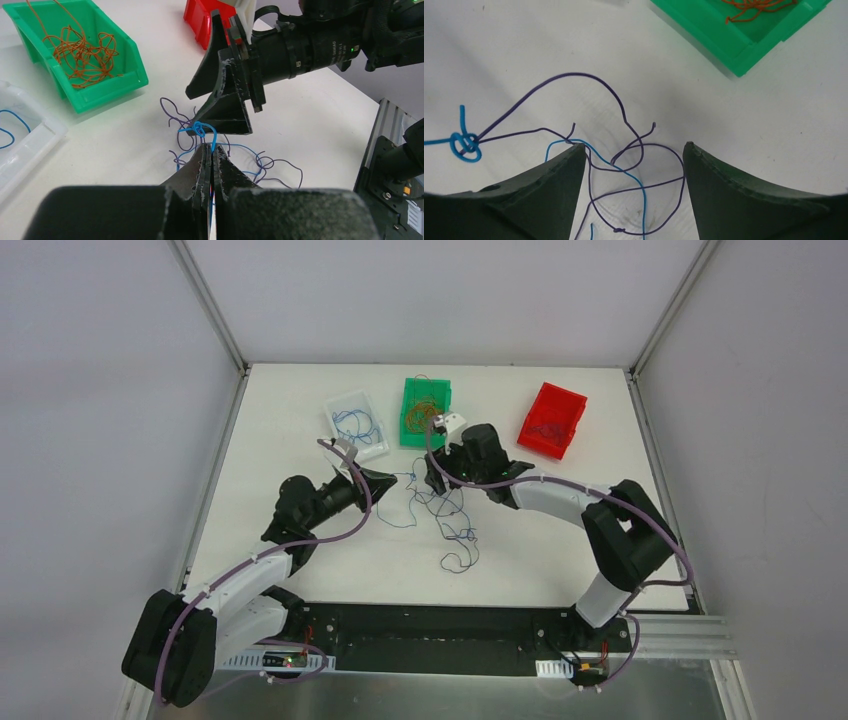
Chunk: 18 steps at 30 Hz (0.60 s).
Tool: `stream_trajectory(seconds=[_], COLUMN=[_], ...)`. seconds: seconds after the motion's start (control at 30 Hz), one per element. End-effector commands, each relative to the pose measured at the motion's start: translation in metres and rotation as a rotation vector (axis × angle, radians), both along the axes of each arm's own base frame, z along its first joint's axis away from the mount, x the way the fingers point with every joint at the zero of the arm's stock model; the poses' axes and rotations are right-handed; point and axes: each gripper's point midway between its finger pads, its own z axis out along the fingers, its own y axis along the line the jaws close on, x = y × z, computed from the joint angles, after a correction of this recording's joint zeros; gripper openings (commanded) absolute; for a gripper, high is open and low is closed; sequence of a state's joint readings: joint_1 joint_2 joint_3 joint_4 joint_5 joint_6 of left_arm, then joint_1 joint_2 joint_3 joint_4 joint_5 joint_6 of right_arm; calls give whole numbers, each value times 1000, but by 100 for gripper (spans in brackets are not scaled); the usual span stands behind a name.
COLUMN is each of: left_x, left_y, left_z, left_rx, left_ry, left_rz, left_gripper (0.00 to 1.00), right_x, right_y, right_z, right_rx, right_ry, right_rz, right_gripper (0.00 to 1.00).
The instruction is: Untangle the cables
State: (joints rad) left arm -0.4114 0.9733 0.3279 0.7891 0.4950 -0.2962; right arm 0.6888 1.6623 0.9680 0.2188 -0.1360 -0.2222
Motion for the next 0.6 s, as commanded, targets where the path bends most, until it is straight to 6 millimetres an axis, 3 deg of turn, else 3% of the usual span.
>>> stream_trajectory(seconds=[0.0,0.07,0.13,0.27,0.3,0.37,0.43,0.57], left_x=[-5,-5,-4,3,5,11,19,32], left_y=[-3,-3,-3,4,6,14,26,55], left_z=[20,20,19,14,13,8,3,-13], left_rx=[-29,-28,-26,-11,-6,6,19,45], left_ry=[-90,-88,-88,-71,-66,-44,-18,51], left_rz=[-33,-33,-30,26,45,105,187,377], left_gripper=[0,0,0,0,0,0,0,0], right_x=[24,31,39,59,69,88,101,88], right_y=[26,32,37,25,13,-26,-81,-196], right_z=[25,22,20,32,36,45,54,47], right_rx=[80,80,90,182,217,285,351,434], right_ry=[-84,-80,-77,-60,-51,-16,-9,61], right_rz=[40,39,27,-112,-192,-385,-609,-985], right_gripper=[74,72,62,6,0,0,0,0])
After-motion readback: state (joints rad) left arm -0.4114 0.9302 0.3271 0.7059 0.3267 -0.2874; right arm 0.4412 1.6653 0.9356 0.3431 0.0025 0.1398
